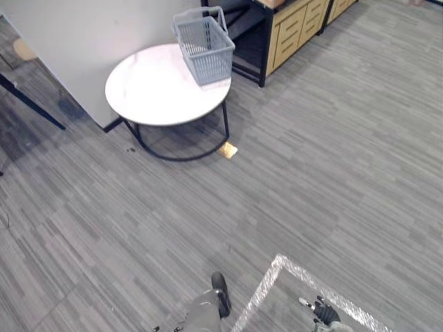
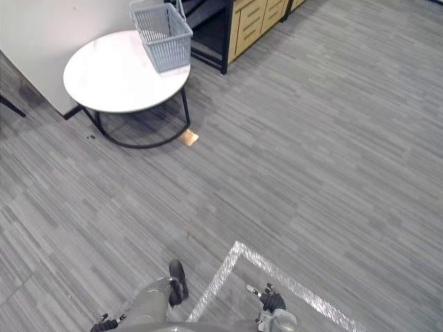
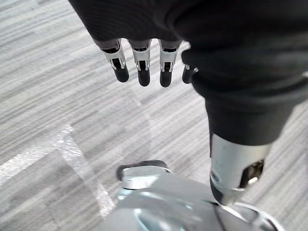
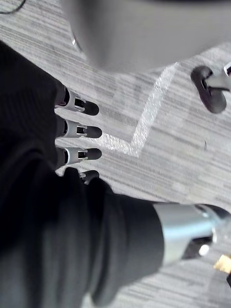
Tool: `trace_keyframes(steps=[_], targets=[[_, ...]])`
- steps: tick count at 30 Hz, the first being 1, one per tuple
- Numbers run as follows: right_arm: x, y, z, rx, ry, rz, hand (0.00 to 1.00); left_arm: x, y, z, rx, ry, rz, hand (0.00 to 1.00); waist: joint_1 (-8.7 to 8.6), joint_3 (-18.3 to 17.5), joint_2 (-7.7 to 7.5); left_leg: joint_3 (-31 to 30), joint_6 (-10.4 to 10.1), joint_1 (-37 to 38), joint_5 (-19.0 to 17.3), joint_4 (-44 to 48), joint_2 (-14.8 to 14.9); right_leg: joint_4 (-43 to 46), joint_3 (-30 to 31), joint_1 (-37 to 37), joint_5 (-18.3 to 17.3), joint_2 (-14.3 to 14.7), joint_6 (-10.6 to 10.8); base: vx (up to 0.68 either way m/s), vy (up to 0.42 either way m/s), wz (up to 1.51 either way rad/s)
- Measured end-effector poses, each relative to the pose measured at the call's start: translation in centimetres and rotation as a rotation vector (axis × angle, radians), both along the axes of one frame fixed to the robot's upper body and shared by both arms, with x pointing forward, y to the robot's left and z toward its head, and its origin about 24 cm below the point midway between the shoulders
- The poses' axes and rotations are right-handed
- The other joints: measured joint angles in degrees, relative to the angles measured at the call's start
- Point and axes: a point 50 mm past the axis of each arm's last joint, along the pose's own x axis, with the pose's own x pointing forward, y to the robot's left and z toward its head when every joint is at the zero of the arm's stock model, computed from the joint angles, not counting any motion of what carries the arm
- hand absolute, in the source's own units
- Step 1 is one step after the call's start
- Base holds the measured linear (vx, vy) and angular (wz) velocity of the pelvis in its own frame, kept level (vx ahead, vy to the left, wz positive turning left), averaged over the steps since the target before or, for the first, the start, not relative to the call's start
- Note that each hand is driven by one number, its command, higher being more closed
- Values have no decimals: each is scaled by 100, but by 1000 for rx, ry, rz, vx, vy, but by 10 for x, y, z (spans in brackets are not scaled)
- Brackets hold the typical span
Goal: Pick vegetable in the basket
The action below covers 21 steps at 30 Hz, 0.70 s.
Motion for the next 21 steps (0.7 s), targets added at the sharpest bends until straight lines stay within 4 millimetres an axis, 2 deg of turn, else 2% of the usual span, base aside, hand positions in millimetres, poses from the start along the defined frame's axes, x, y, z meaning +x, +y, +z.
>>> trace_keyframes(steps=[1,2,3,4,5,6,7,9,10,11,12,13,14,15,16,18,19,20,21], targets=[[0,1,1,3,-9,4,0,-1,1,0,4,4,-17,0,-14,28,68,111,-50,562,-214,-239,-1,930,-46,-308,560,-143,168,590,198,-48],[2,2,1,3,-15,11,0,1,2,1,8,1,-29,0,-35,30,50,117,-53,804,-270,-331,-36,1459,-139,-518,479,-240,57,555,149,-28],[4,0,2,-6,-29,20,0,8,2,2,15,-16,-48,0,-118,25,29,117,-96,1288,-356,-595,-118,2283,-365,-907,148,-390,-361,415,87,-11],[7,-2,4,-14,-40,25,0,11,2,3,17,-26,-55,0,-151,43,59,129,-137,1540,-401,-757,-132,2553,-504,-1094,-75,-390,-434,492,87,-15],[11,-6,6,-30,-62,30,0,17,1,4,19,-43,-66,0,-201,79,131,192,-181,2021,-430,-1019,-137,2757,-858,-1403,-643,-372,-728,474,60,-15],[16,-10,9,-43,-90,30,0,26,-3,5,14,-62,-90,0,-287,116,216,215,-219,2359,-453,-1181,-97,2546,-1310,-1671,-1122,-307,-877,547,28,-9],[19,-11,11,-47,-105,29,0,30,-4,5,14,-72,-96,0,-323,125,235,232,-219,2474,-453,-1230,-85,2266,-1522,-1806,-1273,-285,-910,428,-21,10],[24,-13,15,-55,-137,26,0,49,-11,8,4,-121,-106,0,-383,135,259,198,-276,2642,-497,-1239,-44,738,-2035,-2227,-1305,-238,-950,408,-157,38],[29,-15,17,-61,-155,24,0,57,-17,9,-8,-141,-111,0,-459,177,328,125,-432,2704,-597,-1246,34,-48,-2087,-2322,-1216,-158,-837,534,-295,74],[29,-18,18,-70,-161,25,0,64,-22,10,-16,-163,-115,0,-486,196,326,69,-635,2819,-721,-1280,67,-1436,-1994,-2297,-715,-73,-782,479,-283,73],[25,-17,17,-69,-150,20,0,63,-23,10,-18,-164,-112,0,-463,189,243,20,-785,2954,-810,-1322,28,-2369,-1719,-2276,-199,-37,-764,584,-373,55],[29,-23,19,-83,-159,14,0,58,-38,5,-60,-140,-95,0,-438,259,381,-98,-1013,3169,-949,-1436,189,-2521,-1489,-2161,683,255,-992,481,-315,11],[32,-27,21,-92,-165,12,0,58,-42,4,-72,-138,-93,0,-411,252,485,-106,-1033,3174,-960,-1449,227,-2450,-1491,-2219,561,317,-903,453,-284,-13],[36,-31,23,-102,-179,-11,0,58,-45,3,-81,-136,-94,0,-397,239,583,-367,-995,3093,-816,-1421,115,-1850,-1319,-2525,118,273,-889,297,-170,-15],[35,-35,24,-97,-186,-52,0,56,-45,2,-83,-130,-80,0,-461,263,609,-371,-983,3214,-684,-1338,148,-1153,-1234,-2674,-401,266,-917,355,-247,-13],[30,-40,22,-113,-158,-34,0,52,-47,1,-87,-124,-67,0,-428,208,672,-576,-987,3121,-668,-658,391,-681,-1176,-2669,-865,371,-951,388,-332,-18],[24,-47,20,-125,-127,-31,0,51,-45,1,-85,-127,-62,0,-376,234,685,-815,-1009,2686,-628,406,737,-686,-1272,-2519,-1001,524,-1033,290,-265,-10],[22,-49,19,-129,-114,-30,0,52,-44,2,-84,-129,-59,0,-391,213,809,-937,-1028,2383,-504,1028,950,-750,-1361,-2380,-1041,594,-1086,298,-253,7],[8,-50,14,-127,-58,-36,0,52,-43,2,-84,-131,-46,0,-412,230,860,-1033,-940,1904,54,2055,1379,-902,-1584,-2091,-1105,784,-1142,389,-271,19]])
